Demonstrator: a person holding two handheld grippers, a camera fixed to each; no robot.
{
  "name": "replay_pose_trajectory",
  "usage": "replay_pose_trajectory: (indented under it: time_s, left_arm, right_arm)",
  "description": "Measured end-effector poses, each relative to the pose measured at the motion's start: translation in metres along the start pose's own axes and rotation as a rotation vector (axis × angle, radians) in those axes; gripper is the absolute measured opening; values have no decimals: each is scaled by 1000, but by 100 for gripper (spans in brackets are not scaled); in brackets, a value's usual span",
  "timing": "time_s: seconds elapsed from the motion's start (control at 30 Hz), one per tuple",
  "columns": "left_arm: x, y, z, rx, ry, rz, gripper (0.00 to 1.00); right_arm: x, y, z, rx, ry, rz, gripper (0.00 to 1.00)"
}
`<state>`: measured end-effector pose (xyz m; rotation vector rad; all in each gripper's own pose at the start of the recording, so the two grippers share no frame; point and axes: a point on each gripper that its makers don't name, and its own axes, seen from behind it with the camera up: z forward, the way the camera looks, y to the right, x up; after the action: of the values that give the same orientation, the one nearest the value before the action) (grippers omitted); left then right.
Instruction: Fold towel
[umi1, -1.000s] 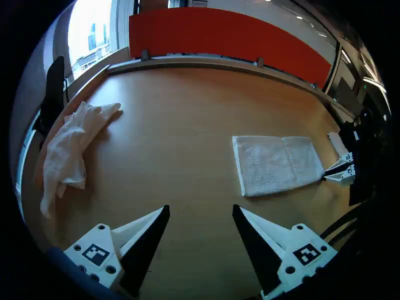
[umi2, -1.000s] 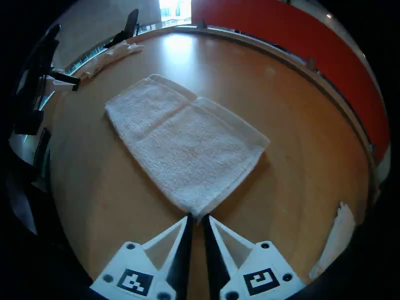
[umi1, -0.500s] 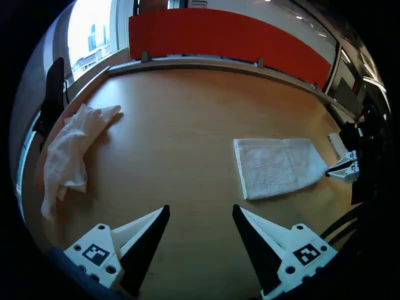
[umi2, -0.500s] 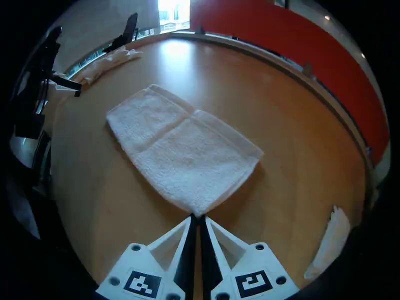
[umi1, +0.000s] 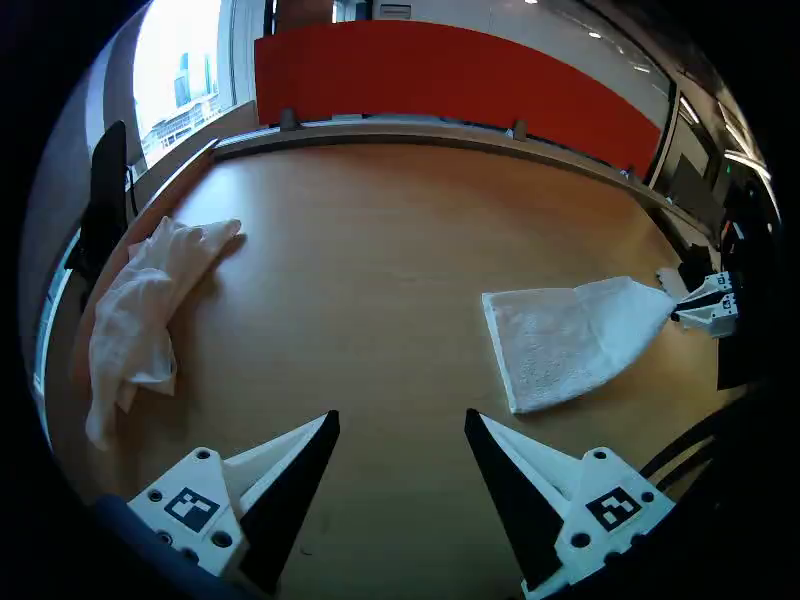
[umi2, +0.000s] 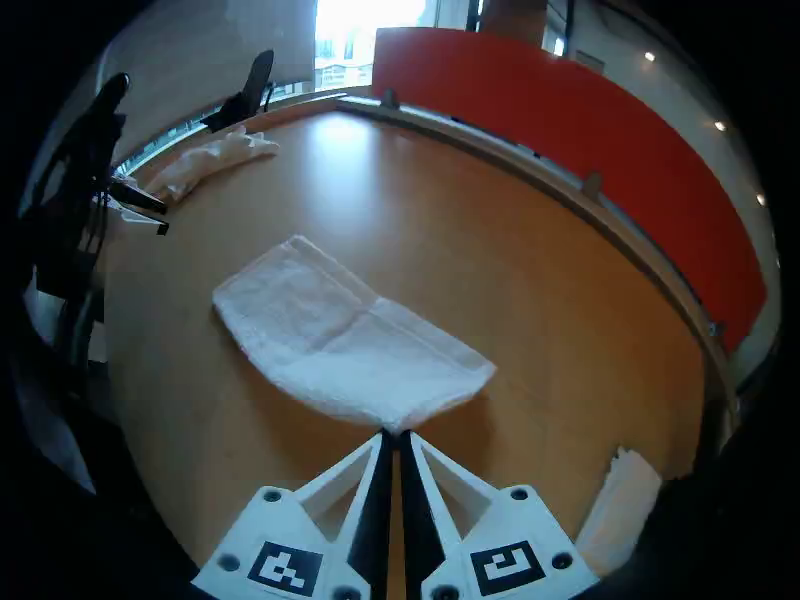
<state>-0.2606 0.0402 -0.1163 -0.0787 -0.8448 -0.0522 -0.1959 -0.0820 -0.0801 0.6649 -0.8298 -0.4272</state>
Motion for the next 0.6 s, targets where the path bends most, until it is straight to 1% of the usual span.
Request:
replay_pose_trajectory:
  time_s: [0.3, 0.6]
  left_arm:
    - [4, 1, 0, -2, 7, 0, 93]
    - [6, 3, 0, -5, 12, 3, 93]
  right_arm:
    - [16, 17, -20, -43, 29, -14, 5]
    - [32, 24, -41, -66, 58, -47, 5]
